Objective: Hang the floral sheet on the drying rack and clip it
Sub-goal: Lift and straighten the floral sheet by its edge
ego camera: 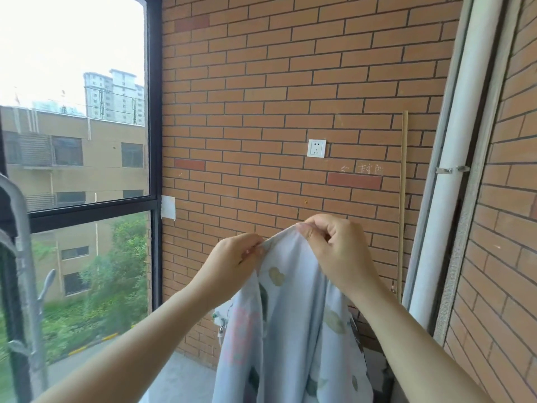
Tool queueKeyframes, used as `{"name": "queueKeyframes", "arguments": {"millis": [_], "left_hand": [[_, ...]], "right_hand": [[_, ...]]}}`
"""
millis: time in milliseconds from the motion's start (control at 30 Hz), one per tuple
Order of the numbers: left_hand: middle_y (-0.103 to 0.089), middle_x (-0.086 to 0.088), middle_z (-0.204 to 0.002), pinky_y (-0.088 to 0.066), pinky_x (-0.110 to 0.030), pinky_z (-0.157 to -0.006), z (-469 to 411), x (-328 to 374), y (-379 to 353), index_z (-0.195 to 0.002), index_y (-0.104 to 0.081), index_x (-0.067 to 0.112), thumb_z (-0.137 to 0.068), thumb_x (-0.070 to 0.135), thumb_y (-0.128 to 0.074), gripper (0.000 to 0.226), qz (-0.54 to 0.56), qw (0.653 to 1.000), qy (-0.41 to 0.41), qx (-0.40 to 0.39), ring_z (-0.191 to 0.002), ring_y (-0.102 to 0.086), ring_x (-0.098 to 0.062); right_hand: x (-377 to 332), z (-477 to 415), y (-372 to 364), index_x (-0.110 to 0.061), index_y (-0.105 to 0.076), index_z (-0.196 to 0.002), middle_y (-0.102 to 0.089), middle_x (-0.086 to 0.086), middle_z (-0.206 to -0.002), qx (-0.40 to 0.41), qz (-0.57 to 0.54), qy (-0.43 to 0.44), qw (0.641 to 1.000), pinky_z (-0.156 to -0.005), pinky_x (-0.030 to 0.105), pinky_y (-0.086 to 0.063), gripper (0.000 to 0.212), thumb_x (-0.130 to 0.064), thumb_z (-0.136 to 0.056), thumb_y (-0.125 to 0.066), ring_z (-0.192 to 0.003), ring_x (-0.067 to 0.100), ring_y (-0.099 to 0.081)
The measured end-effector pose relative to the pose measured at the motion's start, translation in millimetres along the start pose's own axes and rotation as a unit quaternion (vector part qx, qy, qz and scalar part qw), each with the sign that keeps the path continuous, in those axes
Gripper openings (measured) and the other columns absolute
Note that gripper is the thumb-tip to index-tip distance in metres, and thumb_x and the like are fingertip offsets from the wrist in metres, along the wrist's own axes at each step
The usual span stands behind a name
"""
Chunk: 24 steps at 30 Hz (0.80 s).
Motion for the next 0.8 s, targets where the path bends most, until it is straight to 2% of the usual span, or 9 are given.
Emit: {"name": "queueKeyframes", "arguments": {"millis": [67,200,300,367,433,500,567,667,800], "left_hand": [[-0.056,0.001,-0.063,-0.036,-0.027,-0.055,8,-16,-5,-0.071,-0.056,0.019,-0.087,0.006,-0.051,0.022,-0.012,1.000,0.028,-0.007,-0.059,-0.047,-0.014],[-0.061,0.014,-0.075,-0.034,-0.011,-0.053,24,-55,-1,-0.081,-0.058,0.027,-0.087,0.005,-0.053,0.024,-0.027,0.995,0.097,0.002,-0.067,-0.054,0.002],[-0.065,0.008,-0.078,-0.035,-0.010,-0.052,30,-79,9,-0.082,-0.063,0.022,-0.089,0.008,-0.056,0.017,-0.045,0.990,0.135,0.025,-0.068,-0.058,-0.003],[-0.061,0.003,-0.066,-0.042,-0.024,-0.054,24,-85,20,-0.069,-0.060,0.018,-0.089,0.010,-0.059,0.021,-0.046,0.987,0.140,0.058,-0.062,-0.055,-0.017],[-0.053,-0.003,-0.056,-0.041,-0.033,-0.054,12,-82,36,-0.062,-0.056,0.007,-0.090,0.015,-0.059,0.030,-0.016,0.984,0.145,0.098,-0.057,-0.047,-0.022],[-0.044,-0.009,-0.055,-0.031,-0.031,-0.053,-3,-66,52,-0.065,-0.054,-0.002,-0.092,0.019,-0.058,0.034,0.006,0.983,0.121,0.134,-0.056,-0.038,-0.020],[-0.036,-0.004,-0.056,-0.024,-0.031,-0.053,-17,-46,61,-0.067,-0.049,-0.005,-0.093,0.022,-0.056,0.038,0.018,0.985,0.091,0.146,-0.055,-0.031,-0.017],[-0.033,0.004,-0.053,-0.024,-0.032,-0.053,-27,-32,58,-0.058,-0.043,0.009,-0.090,0.031,-0.055,0.041,0.007,0.992,0.071,0.108,-0.053,-0.031,-0.015],[-0.029,0.006,-0.048,-0.020,-0.024,-0.047,-25,-30,42,-0.056,-0.039,0.012,-0.093,0.023,-0.057,0.042,0.016,0.993,0.084,0.082,-0.048,-0.027,-0.011]], "right_hand": [[-3,-5,8,-0.016,-0.061,-0.065,-0.033,-0.007,-0.046,0.011,0.002,0.009,1.000,-0.046,0.022,-0.027,0.028,-0.026,-0.091,-0.062,-0.046,0.009,-0.032],[0,-14,33,-0.015,-0.065,-0.069,-0.037,0.003,-0.048,0.047,0.002,0.019,0.999,-0.048,0.028,-0.030,0.024,-0.025,-0.091,-0.062,-0.048,0.012,-0.033],[6,-15,46,-0.017,-0.063,-0.066,-0.038,0.003,-0.049,0.058,0.012,0.018,0.998,-0.049,0.028,-0.030,0.027,-0.025,-0.091,-0.062,-0.049,0.011,-0.034],[15,-14,50,-0.016,-0.063,-0.066,-0.039,0.004,-0.049,0.059,0.023,0.003,0.998,-0.049,0.029,-0.031,0.028,-0.025,-0.092,-0.061,-0.049,0.012,-0.035],[25,-12,54,-0.015,-0.065,-0.069,-0.040,0.005,-0.049,0.061,0.037,-0.018,0.997,-0.048,0.029,-0.030,0.027,-0.028,-0.092,-0.060,-0.048,0.012,-0.034],[36,-9,59,-0.012,-0.065,-0.070,-0.044,0.008,-0.050,0.076,0.050,-0.036,0.995,-0.048,0.027,-0.030,0.028,-0.028,-0.092,-0.059,-0.049,0.017,-0.036],[44,-6,66,-0.010,-0.064,-0.070,-0.047,0.011,-0.051,0.100,0.060,-0.055,0.992,-0.047,0.021,-0.029,0.028,-0.025,-0.093,-0.059,-0.054,0.022,-0.039],[61,-3,67,-0.013,-0.064,-0.069,-0.041,-0.002,-0.045,0.088,0.103,-0.097,0.986,-0.046,0.022,-0.029,0.028,-0.027,-0.093,-0.059,-0.047,0.015,-0.037],[82,9,61,-0.011,-0.065,-0.074,-0.054,0.007,-0.053,0.089,0.133,-0.137,0.978,-0.049,0.028,-0.033,0.026,-0.028,-0.092,-0.057,-0.055,0.025,-0.051]]}}
Point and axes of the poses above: each hand's wrist, its own z-axis away from the middle knuckle, its own y-axis out of the back of the hand, x = y × z, the point moved 6 cm from there along -z, towards the middle knuckle
